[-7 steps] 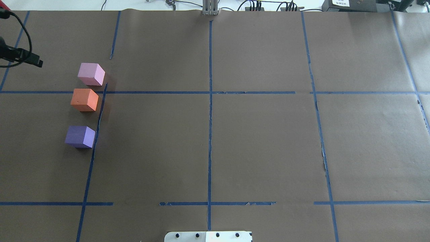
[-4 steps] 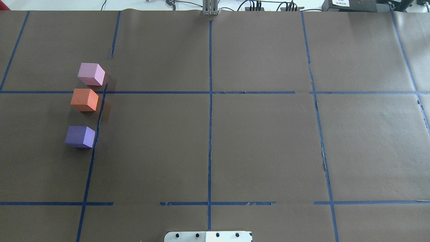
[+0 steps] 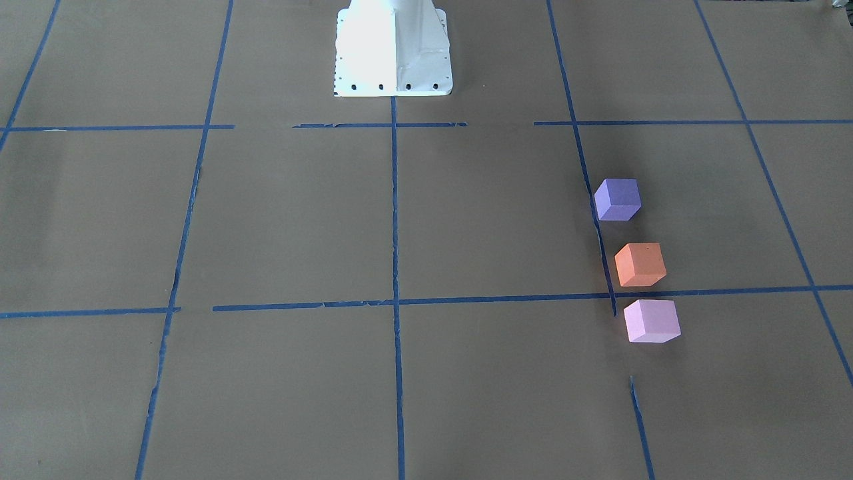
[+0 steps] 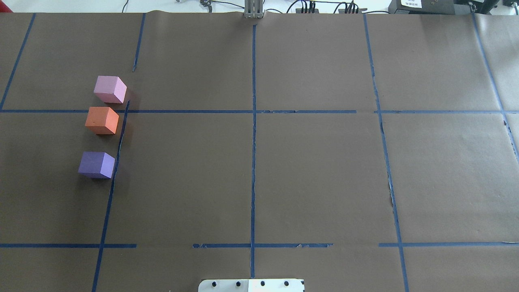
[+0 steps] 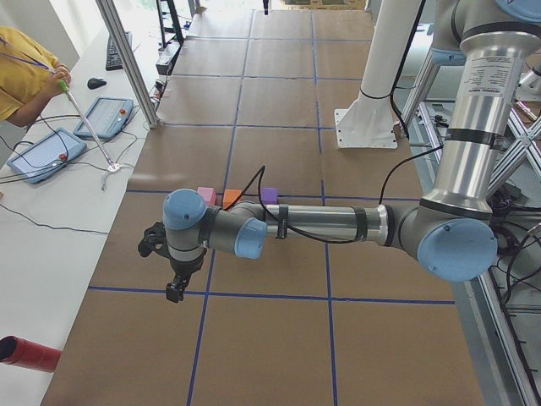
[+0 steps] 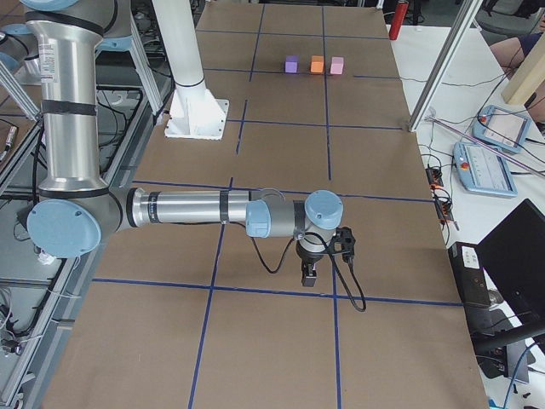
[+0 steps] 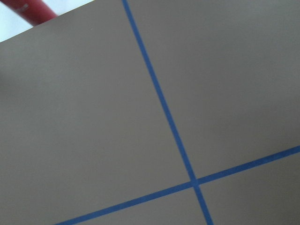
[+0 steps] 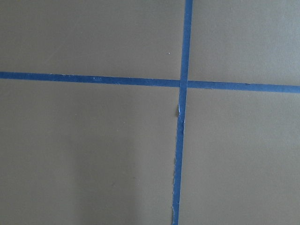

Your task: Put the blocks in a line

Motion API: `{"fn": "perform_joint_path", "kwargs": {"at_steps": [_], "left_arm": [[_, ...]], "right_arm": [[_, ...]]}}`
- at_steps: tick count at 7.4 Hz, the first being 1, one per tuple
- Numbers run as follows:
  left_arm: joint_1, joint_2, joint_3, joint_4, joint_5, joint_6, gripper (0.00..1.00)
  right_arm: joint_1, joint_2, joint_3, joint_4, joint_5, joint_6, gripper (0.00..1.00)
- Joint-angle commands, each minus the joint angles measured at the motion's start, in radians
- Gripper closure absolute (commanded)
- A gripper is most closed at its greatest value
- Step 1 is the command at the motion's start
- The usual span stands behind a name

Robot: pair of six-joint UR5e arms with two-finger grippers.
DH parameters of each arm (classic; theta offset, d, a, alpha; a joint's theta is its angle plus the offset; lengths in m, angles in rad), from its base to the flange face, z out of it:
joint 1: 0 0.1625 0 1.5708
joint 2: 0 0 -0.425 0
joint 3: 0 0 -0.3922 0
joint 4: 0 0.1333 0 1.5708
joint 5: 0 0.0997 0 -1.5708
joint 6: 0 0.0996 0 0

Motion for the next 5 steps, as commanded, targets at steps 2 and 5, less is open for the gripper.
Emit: {"fn": "perform_joint_path", "kwargs": {"at_steps": [2,5], "left_arm": [[-0.013,0.030,0.001,0.024,-0.010,-0.244,0.00],[-0.010,0.034,-0.060,0.188,-0.019,-0.243,0.00]], "right_arm": [[0.000,0.000,0.000,-0.001,0.000,0.000,0.00],[0.000,0.000,0.000,-0.001,0.000,0.000,0.00]]}}
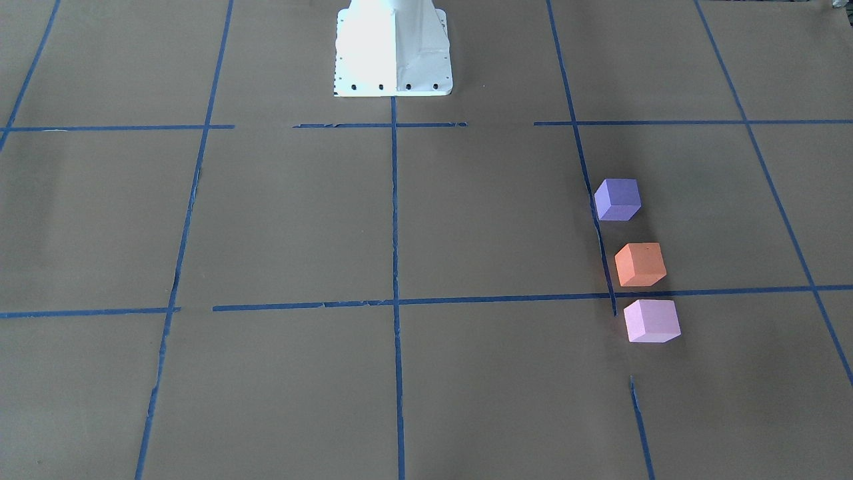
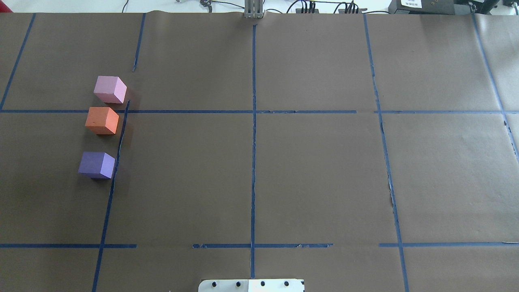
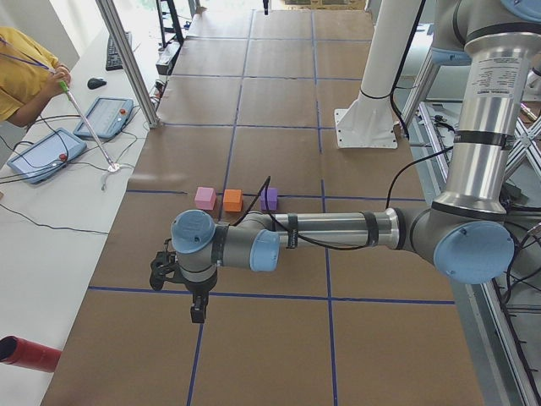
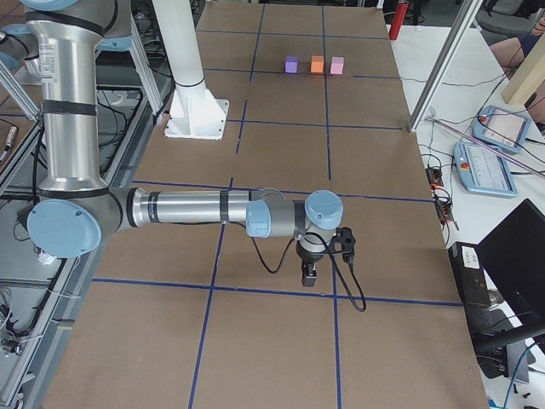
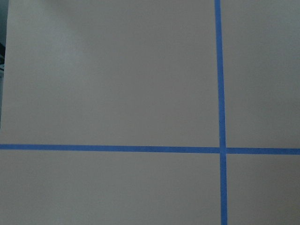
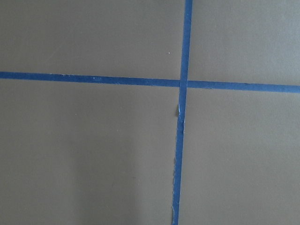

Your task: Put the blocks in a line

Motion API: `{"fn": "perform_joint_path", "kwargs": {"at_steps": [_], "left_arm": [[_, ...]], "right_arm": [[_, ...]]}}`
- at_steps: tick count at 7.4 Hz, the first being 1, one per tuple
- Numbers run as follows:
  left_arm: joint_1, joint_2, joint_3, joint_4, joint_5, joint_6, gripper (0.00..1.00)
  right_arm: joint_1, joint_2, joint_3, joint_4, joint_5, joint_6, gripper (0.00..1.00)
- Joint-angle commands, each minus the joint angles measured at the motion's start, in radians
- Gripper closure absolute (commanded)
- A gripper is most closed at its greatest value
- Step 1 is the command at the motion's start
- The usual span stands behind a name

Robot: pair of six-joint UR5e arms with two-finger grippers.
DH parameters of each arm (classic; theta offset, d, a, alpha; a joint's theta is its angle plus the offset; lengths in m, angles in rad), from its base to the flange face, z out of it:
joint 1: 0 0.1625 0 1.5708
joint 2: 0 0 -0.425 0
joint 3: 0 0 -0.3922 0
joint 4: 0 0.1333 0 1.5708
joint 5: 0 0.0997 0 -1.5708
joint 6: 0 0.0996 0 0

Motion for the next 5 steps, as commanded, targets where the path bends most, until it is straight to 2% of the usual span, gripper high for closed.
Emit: {"fn": "perform_joint_path", "kwargs": {"at_steps": [1,2,5], "left_arm": [[0.004,-0.009,-0.058,0.076,-0.025,-0.012,0.00],[0.016,-0.003,-0.064,0.097,-0.091,-0.005,0.00],[0.032,-0.002,-0.067,0.094,-0.090,0.000,0.00]], "right_arm": [[0.000,0.000,0.000,0.000,0.000,0.000,0.00],[0.000,0.000,0.000,0.000,0.000,0.000,0.00],[0.000,0.000,0.000,0.000,0.000,0.000,0.00]]}}
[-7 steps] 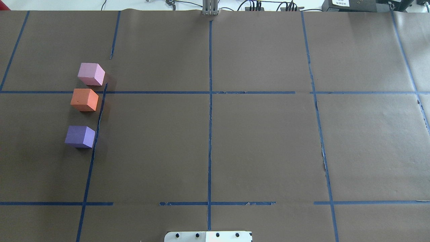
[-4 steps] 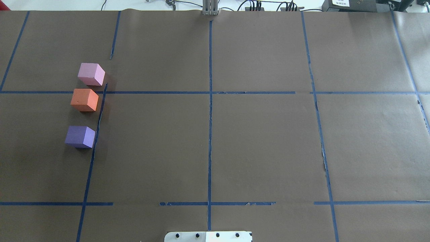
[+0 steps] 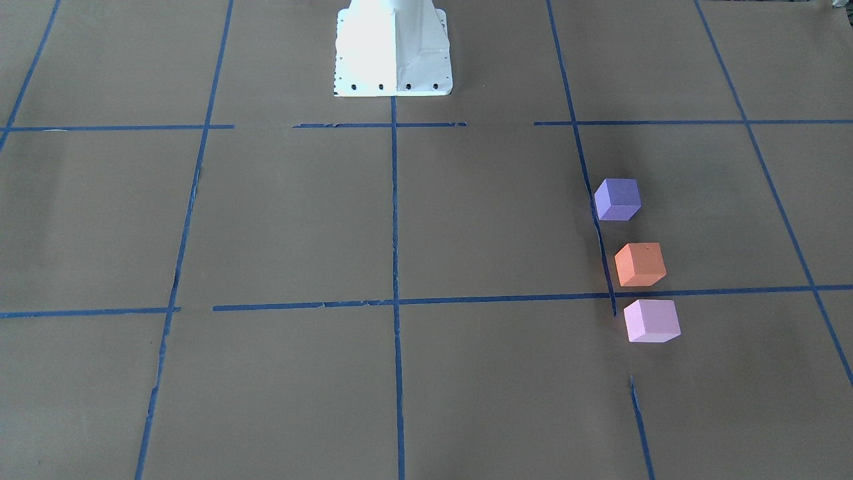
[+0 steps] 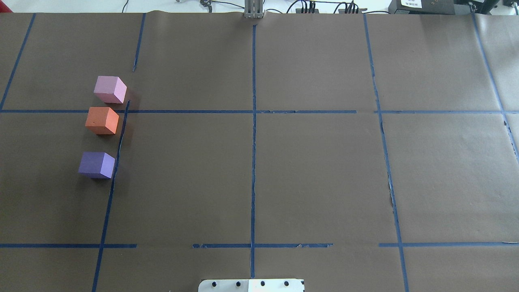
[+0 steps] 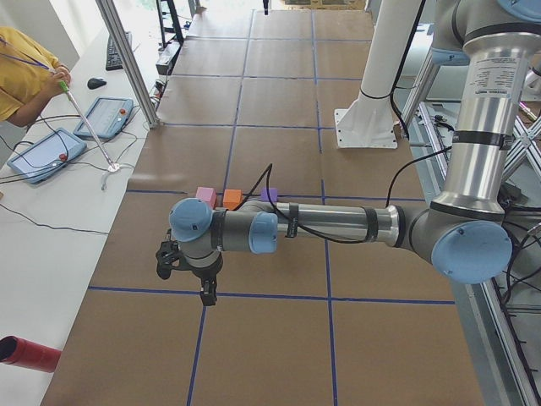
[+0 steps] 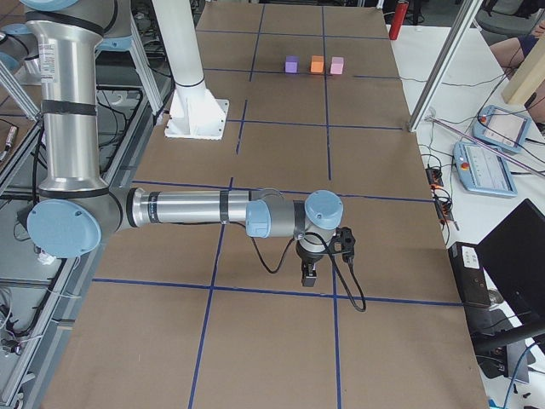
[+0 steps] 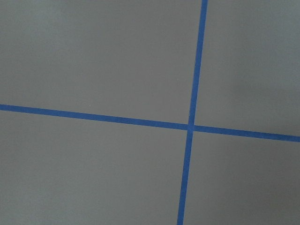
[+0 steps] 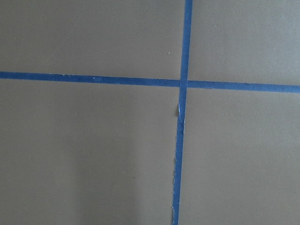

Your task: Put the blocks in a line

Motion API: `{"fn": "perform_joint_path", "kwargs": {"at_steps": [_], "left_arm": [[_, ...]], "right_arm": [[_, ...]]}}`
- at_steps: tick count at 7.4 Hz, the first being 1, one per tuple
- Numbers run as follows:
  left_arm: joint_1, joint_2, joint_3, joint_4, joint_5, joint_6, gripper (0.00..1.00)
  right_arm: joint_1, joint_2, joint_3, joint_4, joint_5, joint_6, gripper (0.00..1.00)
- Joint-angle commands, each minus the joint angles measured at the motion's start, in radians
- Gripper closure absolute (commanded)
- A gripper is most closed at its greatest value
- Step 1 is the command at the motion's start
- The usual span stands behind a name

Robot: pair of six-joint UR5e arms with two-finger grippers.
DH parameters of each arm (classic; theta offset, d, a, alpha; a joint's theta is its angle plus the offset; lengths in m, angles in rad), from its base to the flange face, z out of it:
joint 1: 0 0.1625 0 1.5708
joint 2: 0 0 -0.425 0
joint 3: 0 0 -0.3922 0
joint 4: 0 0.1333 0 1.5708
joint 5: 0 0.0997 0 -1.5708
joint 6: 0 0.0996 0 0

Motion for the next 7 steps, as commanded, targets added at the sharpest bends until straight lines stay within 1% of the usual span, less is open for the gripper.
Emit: {"fn": "perform_joint_path", "kwargs": {"at_steps": [1,2,3,4,5,6,7], "left_arm": [[0.023,-0.002,-0.003,-0.003,-0.001,0.004,0.00],[0.052,-0.002,-0.014,-0.018,0.011,0.004,0.00],[0.057,-0.003,-0.015,-0.028,0.058,0.004,0.00],[0.057,-0.002,-0.017,-0.037,0.065,0.005,0.00],[0.056,0.001,-0.015,-0.029,0.057,0.104,0.00],[0.056,0.012,-0.005,-0.023,0.054,0.163,0.00],[0.056,0.015,-0.003,-0.014,0.054,0.162,0.00]], "right_arm": [[0.000,0.000,0.000,0.000,0.000,0.000,0.00],[0.000,0.000,0.000,0.000,0.000,0.000,0.00],[0.000,0.000,0.000,0.000,0.000,0.000,0.00],[0.000,0.000,0.000,0.001,0.000,0.000,0.00],[0.000,0.000,0.000,0.002,0.000,0.002,0.00],[0.000,0.000,0.000,0.002,0.000,0.000,0.00],[0.000,0.000,0.000,0.002,0.000,0.000,0.00]]}}
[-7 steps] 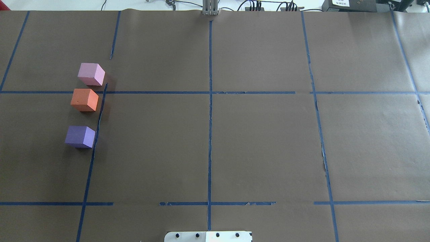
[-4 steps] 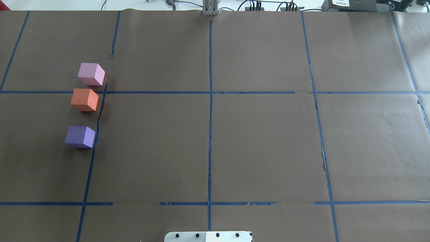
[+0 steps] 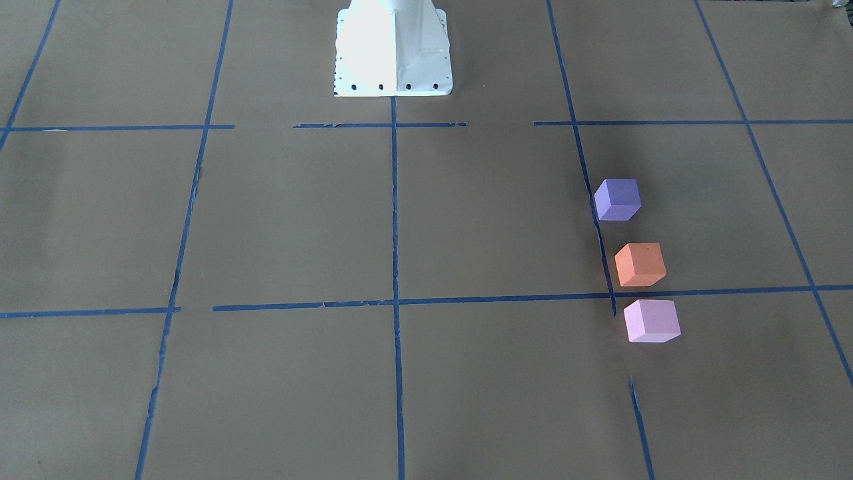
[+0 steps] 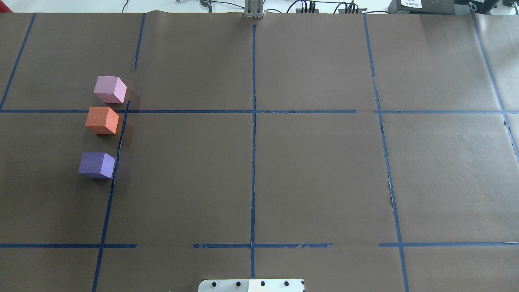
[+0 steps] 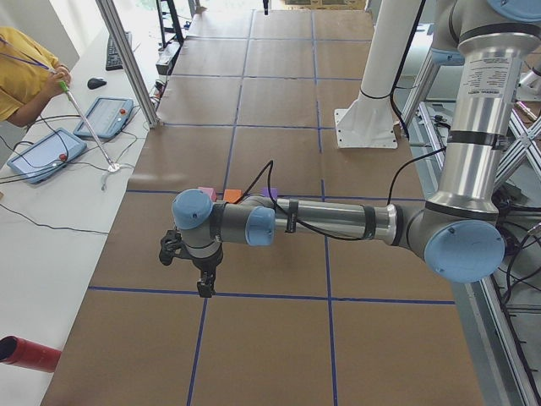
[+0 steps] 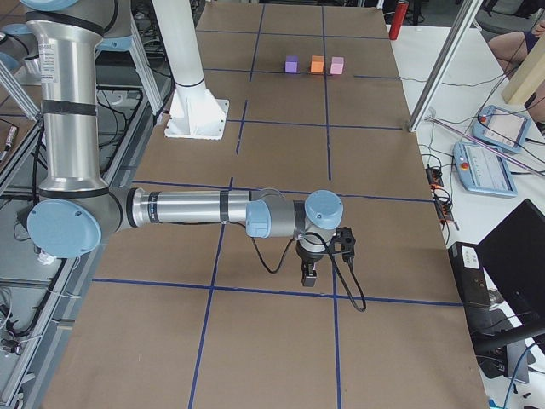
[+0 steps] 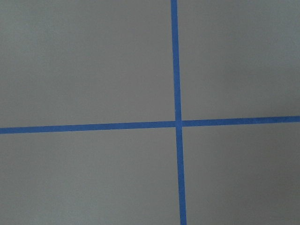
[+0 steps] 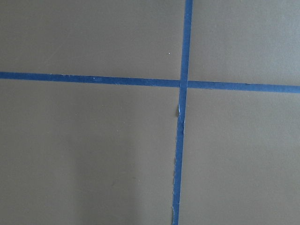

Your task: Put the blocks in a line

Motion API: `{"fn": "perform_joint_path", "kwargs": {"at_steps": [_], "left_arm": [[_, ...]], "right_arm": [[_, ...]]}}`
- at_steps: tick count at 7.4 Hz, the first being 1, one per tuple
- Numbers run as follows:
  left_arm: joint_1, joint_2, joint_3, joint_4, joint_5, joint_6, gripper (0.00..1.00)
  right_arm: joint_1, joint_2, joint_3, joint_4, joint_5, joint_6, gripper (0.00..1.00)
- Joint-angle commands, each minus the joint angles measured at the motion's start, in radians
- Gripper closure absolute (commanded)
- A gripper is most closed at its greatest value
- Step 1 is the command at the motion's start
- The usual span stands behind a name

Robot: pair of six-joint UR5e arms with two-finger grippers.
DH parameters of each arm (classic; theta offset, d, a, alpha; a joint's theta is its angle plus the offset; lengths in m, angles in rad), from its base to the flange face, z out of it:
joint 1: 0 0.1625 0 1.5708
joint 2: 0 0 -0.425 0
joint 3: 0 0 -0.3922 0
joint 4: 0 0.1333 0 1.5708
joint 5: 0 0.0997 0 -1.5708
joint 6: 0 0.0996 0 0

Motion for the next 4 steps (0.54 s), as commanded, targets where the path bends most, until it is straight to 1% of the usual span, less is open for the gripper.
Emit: {"fn": "perform_joint_path", "kwargs": {"at_steps": [1,2,3,4], "left_arm": [[0.000,0.006,0.002,0.037,-0.003,0.031,0.00],[0.000,0.006,-0.003,0.051,-0.019,0.028,0.00],[0.000,0.006,-0.003,0.049,-0.067,0.028,0.00],[0.000,0.006,-0.004,0.046,-0.075,0.026,0.00]], "right_arm": [[0.000,0.000,0.000,-0.001,0.000,0.000,0.00],[0.000,0.000,0.000,-0.001,0.000,0.000,0.00],[0.000,0.000,0.000,0.000,0.000,0.000,0.00],[0.000,0.000,0.000,0.000,0.000,0.000,0.00]]}}
